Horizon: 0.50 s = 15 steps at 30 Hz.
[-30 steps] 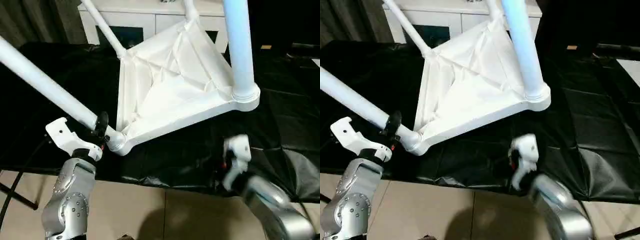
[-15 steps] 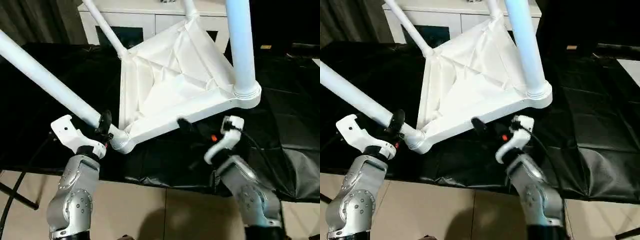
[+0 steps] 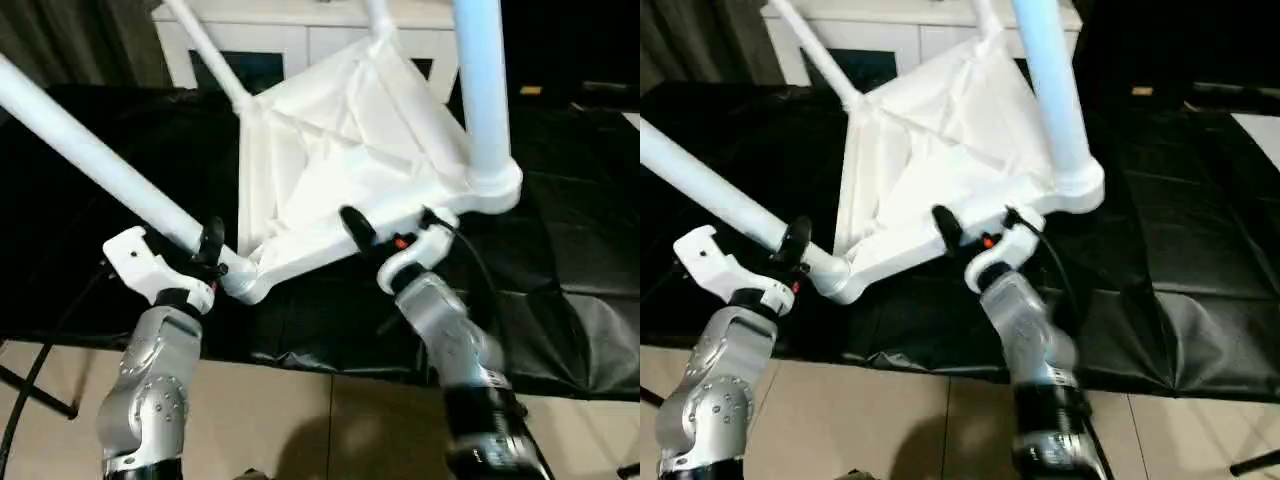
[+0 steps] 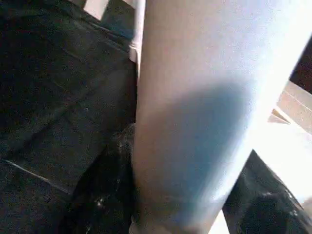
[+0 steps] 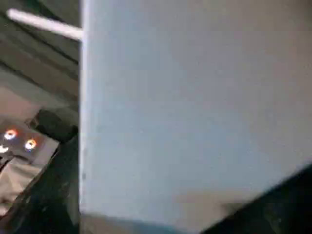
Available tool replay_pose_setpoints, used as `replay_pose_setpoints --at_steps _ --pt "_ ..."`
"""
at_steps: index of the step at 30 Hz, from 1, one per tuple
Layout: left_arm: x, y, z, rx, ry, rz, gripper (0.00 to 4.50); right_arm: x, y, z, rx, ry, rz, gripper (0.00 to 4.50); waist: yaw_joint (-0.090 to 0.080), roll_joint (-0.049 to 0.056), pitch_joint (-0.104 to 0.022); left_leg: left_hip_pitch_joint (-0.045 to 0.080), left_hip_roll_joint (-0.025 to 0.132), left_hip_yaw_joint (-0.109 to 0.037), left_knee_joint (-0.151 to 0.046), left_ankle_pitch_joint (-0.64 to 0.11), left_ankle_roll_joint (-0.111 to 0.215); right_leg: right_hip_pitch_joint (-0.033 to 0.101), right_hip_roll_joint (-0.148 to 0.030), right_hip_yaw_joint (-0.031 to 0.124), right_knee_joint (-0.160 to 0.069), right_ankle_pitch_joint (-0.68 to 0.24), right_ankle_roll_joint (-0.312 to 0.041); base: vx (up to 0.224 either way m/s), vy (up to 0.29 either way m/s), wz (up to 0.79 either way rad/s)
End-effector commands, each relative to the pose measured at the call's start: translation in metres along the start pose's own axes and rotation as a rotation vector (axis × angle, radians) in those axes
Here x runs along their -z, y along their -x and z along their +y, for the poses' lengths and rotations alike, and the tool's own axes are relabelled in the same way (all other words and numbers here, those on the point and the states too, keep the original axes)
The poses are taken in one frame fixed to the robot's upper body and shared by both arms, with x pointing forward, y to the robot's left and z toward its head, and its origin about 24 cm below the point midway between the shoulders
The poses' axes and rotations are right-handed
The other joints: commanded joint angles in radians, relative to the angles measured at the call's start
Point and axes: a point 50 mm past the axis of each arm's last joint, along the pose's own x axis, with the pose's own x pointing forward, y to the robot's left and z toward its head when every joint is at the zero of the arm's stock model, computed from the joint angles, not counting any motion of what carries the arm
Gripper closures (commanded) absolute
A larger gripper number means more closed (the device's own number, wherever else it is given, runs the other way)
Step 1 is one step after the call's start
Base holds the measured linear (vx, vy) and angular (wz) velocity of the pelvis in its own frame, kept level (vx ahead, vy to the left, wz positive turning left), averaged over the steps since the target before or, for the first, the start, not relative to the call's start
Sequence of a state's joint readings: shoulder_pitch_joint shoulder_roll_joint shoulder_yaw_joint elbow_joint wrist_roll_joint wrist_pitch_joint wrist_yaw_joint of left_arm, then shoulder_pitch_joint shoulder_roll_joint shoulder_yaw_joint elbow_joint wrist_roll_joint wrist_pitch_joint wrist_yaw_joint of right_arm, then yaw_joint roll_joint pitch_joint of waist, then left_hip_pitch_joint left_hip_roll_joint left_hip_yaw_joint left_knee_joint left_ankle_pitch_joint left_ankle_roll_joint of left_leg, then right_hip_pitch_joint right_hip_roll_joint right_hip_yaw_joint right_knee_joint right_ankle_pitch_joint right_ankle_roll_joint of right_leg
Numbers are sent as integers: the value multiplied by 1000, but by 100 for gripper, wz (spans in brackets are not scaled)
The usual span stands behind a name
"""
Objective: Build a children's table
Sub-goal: Flip table
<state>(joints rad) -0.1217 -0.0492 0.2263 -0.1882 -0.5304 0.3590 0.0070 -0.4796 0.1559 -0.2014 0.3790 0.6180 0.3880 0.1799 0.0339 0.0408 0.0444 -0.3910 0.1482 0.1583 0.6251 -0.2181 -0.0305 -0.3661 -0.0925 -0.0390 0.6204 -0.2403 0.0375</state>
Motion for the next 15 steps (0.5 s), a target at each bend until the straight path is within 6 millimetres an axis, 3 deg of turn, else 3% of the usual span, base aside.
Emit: replay_pose_setpoints --at_steps 1,8,9,15 --pt "3 -3 -21 62 145 -25 248 -2 -7 0 28 -54 -16 0 0 0 -61 18 66 -19 -82 -10 28 37 -46 30 -48 147 -256 0 0 0" --pt "5 -1 -25 88 143 -18 248 -12 -18 -3 73 -107 -64 0 2 -1 -65 18 64 -14 -76 16 47 36 -47 30 -44 176 -265 0 0 0" --pt "5 0 -25 90 144 -17 248 -14 -19 -3 72 -111 -71 28 2 -2 -64 17 65 -13 -77 11 51 37 -48 30 -45 172 -266 0 0 0" --pt "6 0 -27 98 148 -12 248 -19 -21 -6 66 -126 -93 67 1 2 -64 17 66 -13 -77 -1 58 36 -47 30 -45 159 -276 0 0 0"
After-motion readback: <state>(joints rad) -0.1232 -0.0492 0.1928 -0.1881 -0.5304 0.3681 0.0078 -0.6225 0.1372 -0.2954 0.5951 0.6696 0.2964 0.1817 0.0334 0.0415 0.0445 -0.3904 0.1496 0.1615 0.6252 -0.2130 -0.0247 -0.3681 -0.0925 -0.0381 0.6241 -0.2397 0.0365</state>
